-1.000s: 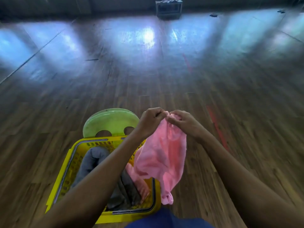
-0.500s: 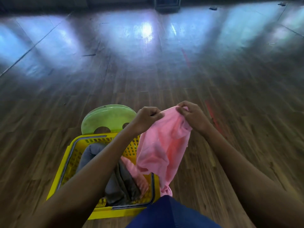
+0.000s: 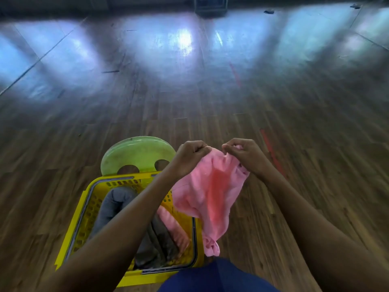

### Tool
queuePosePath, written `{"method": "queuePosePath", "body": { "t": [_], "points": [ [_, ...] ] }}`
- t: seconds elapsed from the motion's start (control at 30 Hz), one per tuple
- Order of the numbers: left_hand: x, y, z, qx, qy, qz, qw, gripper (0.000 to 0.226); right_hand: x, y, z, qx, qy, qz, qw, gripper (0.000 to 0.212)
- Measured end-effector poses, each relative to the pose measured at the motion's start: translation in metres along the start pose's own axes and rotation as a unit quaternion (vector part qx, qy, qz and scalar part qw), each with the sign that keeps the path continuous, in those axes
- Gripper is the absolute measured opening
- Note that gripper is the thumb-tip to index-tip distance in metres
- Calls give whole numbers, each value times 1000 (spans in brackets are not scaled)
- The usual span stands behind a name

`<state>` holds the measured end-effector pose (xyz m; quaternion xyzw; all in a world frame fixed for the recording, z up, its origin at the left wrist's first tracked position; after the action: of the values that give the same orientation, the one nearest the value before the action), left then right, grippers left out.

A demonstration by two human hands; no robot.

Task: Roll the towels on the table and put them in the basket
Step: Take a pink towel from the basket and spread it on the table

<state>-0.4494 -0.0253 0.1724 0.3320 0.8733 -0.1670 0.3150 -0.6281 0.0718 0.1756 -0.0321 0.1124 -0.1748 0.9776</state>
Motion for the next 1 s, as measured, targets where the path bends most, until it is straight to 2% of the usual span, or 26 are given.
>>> {"method": "queuePosePath", "body": {
  "t": [0.07,0.1,0.2,0.27,0.4,0.53,0.6,0.67,0.77,0.87,0.93,1.0],
  "points": [
    [-3,4,7,-11,19,2,1000,33,-9,0,1,-2,3,-6,1000,13],
    [-3,5,9,-10,28,8,1000,34,-8,2,2,7,-4,17,1000,4],
    [2,4,-1,1,36,33,999,25,9,7,2,46,6,118,992,26],
    [6,1,-4,-1,34,29,999,21,20,9,-1,43,-2,123,991,16],
    [5,1,1,-6,27,35,999,21,14,1,-5,20,27,63,997,16],
    [-5,7,14,-13,26,53,998,24,-23,-6,-2,20,65,-100,993,24],
    [-10,10,22,-28,42,49,998,23,-34,-5,-3,18,62,-128,990,33],
    [-10,8,19,-26,45,43,998,22,-26,-4,0,10,61,-98,993,41],
    [-2,-2,-1,14,39,45,998,22,7,-4,0,-3,41,16,999,23],
    [2,-10,-11,17,41,39,998,24,21,-4,1,0,17,103,995,36],
    [1,-12,-11,15,36,36,999,21,21,-2,3,-10,24,98,995,21],
    [0,-12,-10,13,35,35,999,15,17,-2,5,-13,54,55,997,17]
  ]
}}
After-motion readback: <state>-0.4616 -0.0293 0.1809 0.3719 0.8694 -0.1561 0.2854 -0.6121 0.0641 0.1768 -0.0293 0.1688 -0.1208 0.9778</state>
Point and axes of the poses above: each hand's wrist, its own y-axis away from the middle knuckle, its own x-axis out of the palm, z = x × y, the point moved 2 cm from there along -y, towards the middle knuckle, and after that the axes turned 13 degrees about -y, right-handed, at the moved point
